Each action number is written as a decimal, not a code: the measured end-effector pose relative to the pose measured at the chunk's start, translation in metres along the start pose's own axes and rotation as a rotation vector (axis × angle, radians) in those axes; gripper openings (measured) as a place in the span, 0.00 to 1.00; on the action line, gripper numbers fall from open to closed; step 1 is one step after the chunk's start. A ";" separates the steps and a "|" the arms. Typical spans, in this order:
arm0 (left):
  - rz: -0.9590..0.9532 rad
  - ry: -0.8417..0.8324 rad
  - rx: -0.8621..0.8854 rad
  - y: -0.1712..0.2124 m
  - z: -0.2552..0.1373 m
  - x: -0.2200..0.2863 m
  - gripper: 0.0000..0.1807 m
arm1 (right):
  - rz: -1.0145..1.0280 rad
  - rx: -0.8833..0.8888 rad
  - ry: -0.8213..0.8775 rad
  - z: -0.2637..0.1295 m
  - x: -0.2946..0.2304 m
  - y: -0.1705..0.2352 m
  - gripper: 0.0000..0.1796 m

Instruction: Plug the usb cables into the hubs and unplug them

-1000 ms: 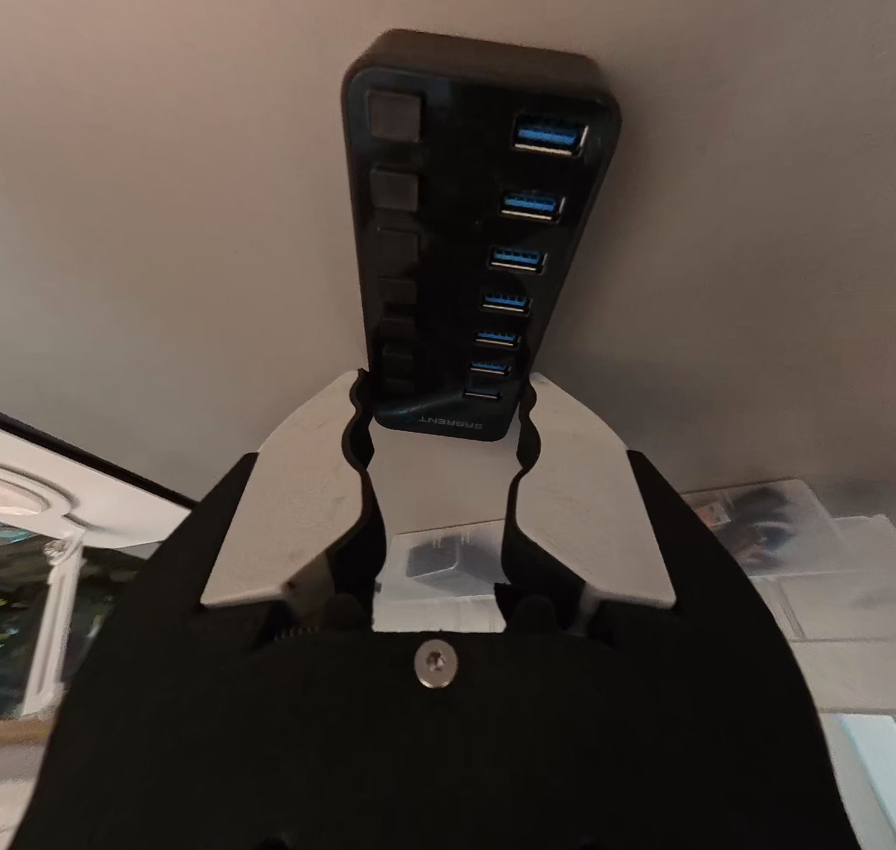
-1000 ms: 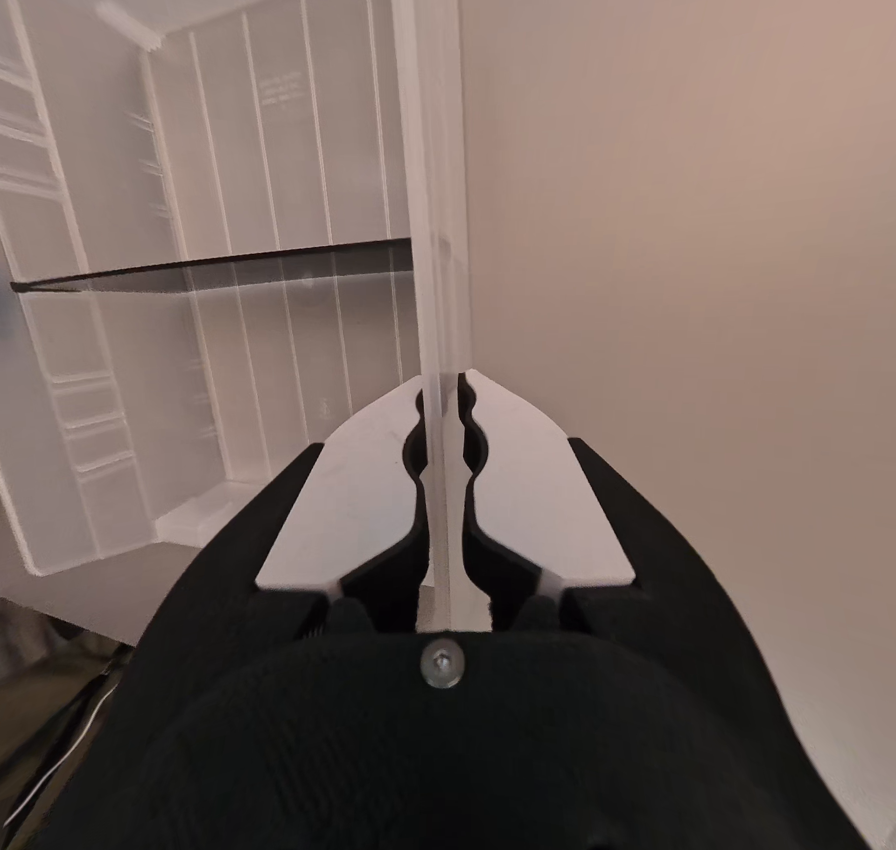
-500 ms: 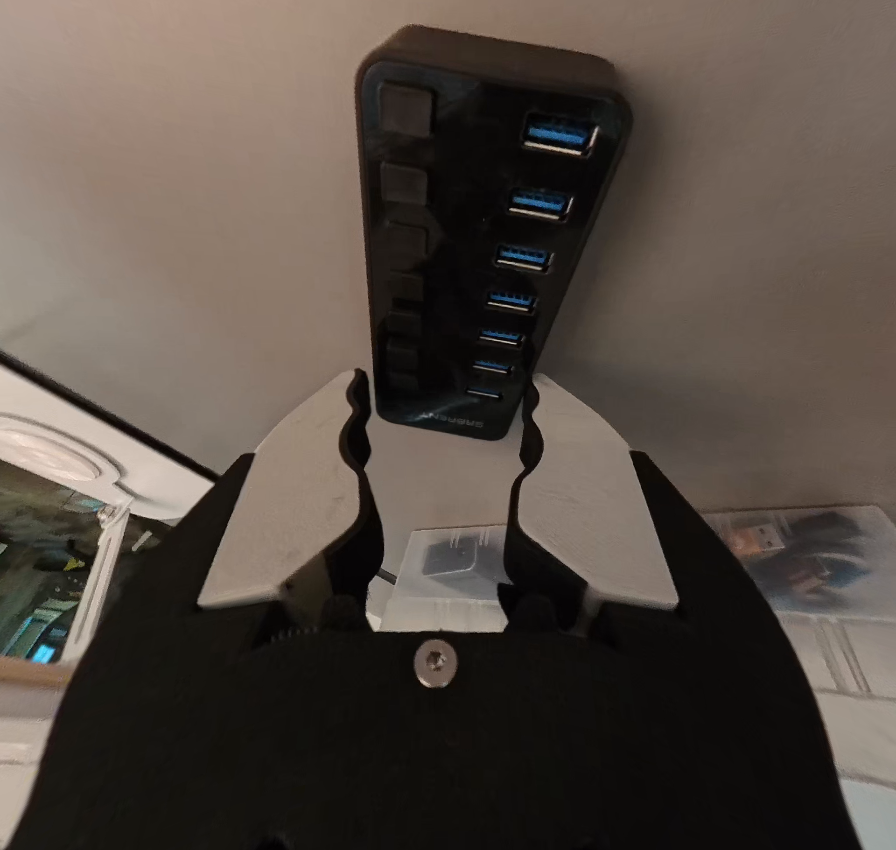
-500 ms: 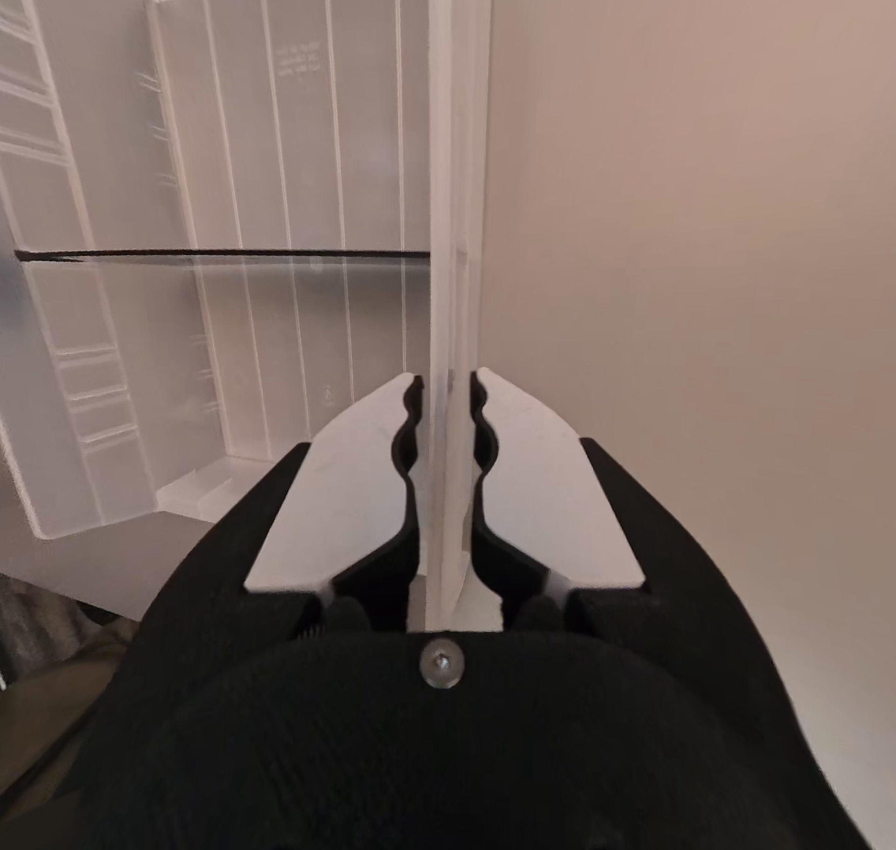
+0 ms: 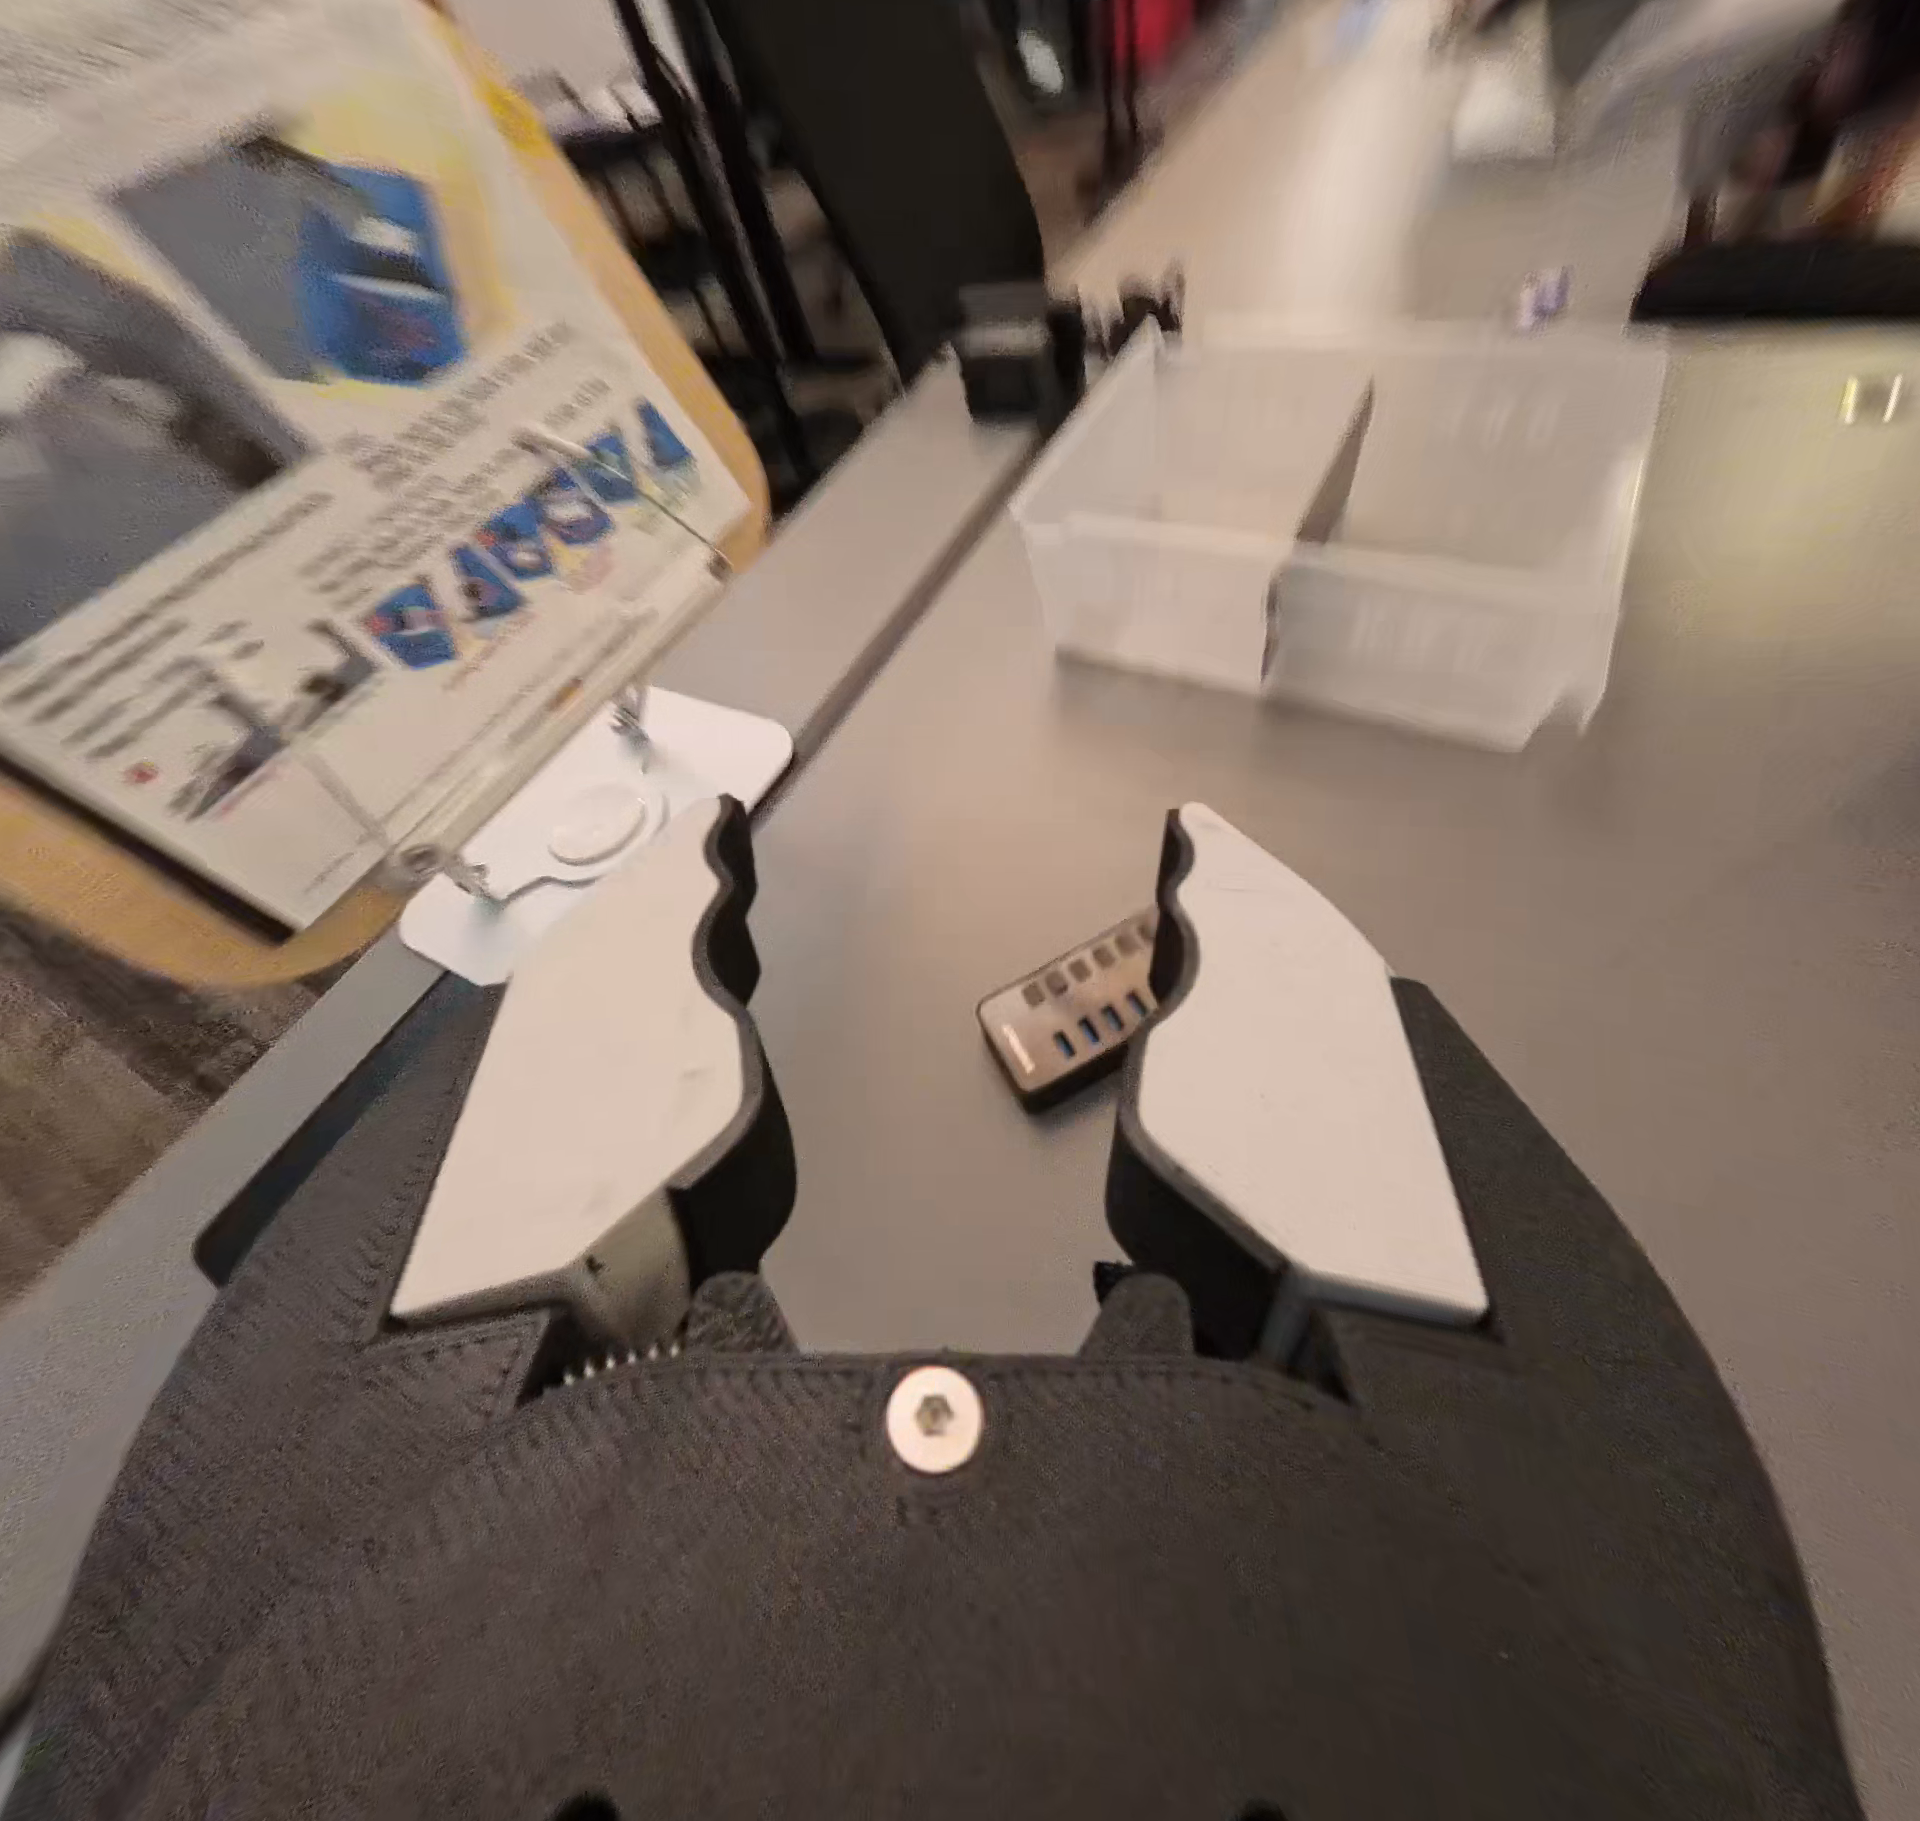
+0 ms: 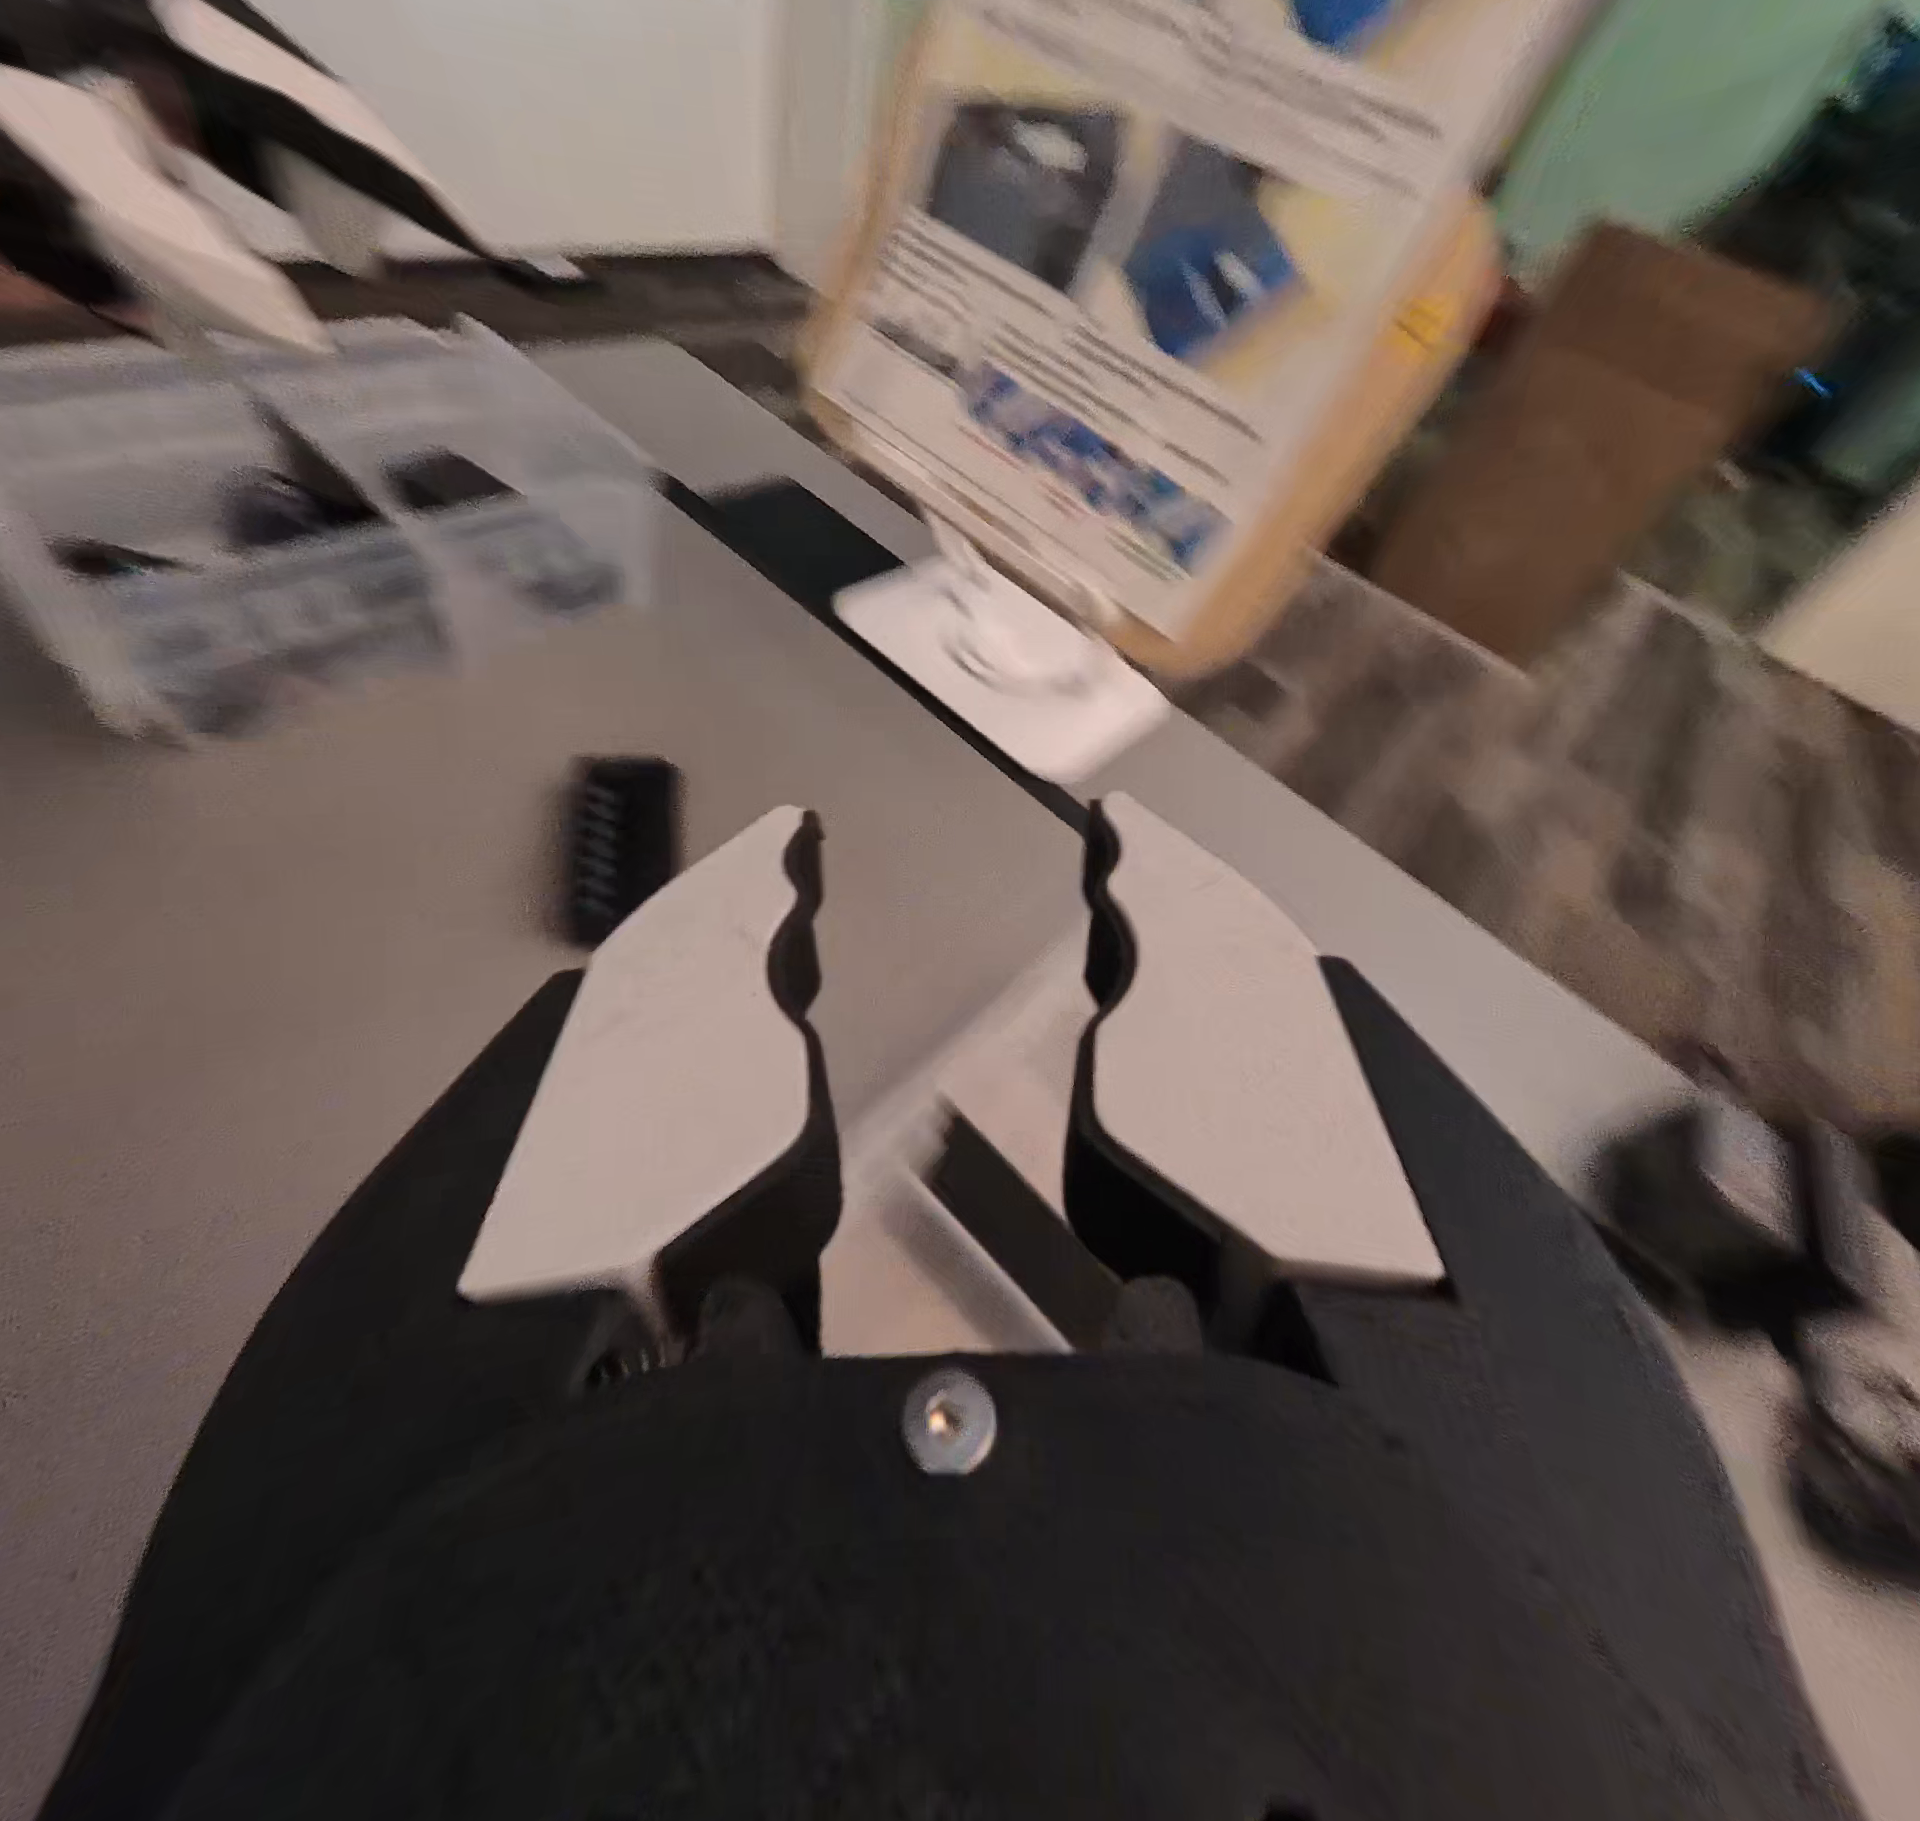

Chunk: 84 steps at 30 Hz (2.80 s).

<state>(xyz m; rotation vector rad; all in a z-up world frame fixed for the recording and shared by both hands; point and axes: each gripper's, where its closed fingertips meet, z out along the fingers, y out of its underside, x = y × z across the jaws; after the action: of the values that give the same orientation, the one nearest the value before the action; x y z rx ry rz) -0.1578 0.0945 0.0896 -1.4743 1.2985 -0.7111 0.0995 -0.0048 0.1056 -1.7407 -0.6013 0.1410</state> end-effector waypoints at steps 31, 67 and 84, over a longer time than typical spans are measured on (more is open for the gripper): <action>0.387 0.283 -0.997 0.281 -0.107 -0.005 0.03 | 0.065 -0.278 -0.348 0.188 -0.147 0.080 0.30; 0.367 -0.228 -0.618 0.008 -0.170 -0.060 0.02 | 0.047 -0.177 -0.413 0.156 -0.150 0.039 0.29; 0.660 -0.217 -0.469 0.010 0.038 0.061 0.02 | 0.126 0.074 -0.068 0.024 -0.016 -0.021 0.28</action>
<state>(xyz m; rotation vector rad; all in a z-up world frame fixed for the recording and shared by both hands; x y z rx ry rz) -0.1121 0.0489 0.0571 -1.3000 1.7160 0.1923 0.0696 0.0118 0.1153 -1.7069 -0.5288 0.3078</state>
